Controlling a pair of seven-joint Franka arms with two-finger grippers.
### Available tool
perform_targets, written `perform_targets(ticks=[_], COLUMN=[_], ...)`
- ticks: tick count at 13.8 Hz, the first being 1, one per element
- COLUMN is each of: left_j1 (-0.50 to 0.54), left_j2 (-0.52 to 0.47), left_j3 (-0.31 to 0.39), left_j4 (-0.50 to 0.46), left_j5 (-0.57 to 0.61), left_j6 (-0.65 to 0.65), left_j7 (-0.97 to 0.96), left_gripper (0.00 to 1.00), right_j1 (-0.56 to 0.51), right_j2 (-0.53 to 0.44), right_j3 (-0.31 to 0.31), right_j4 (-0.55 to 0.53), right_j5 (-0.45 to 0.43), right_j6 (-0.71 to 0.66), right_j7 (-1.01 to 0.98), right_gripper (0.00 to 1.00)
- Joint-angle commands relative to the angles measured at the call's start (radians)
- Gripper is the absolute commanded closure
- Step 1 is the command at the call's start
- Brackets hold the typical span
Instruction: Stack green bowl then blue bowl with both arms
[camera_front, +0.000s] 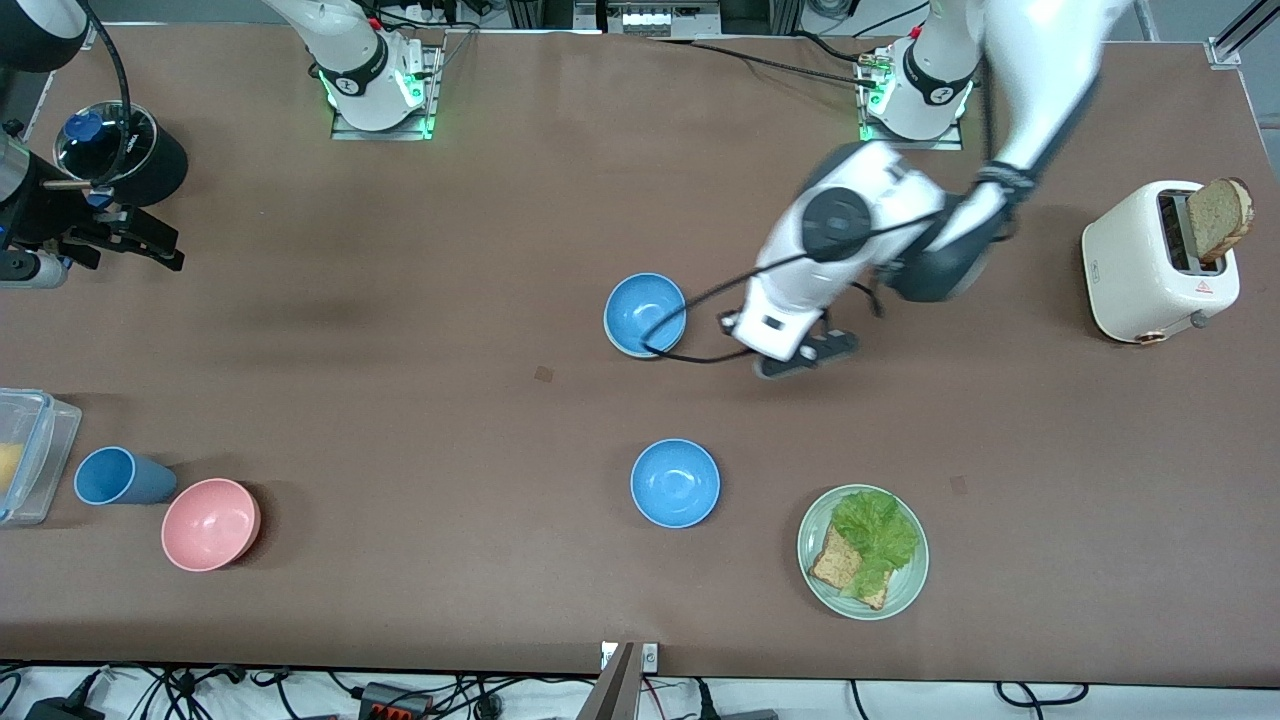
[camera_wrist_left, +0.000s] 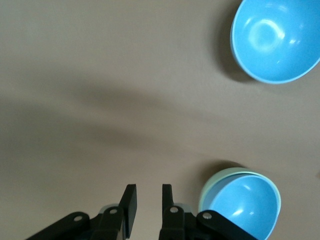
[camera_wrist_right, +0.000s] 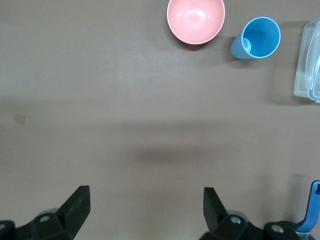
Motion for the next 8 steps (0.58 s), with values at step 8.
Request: perform_targets(ticks=[8], left_j1=[0.314], left_j2=[0.001], left_j3=[-0.046], left_j4=[0.145], left_j5=[0.037], left_j6=[-0.203], left_j7=[0.903], left_gripper=[0.51], right_j1=[0.000], right_j2=[0.011], right_j3=[0.004], right_j4=[0.008], right_j5=[0.006], right_j6=[0.021], right_j7=[0.003], right_gripper=[0.00])
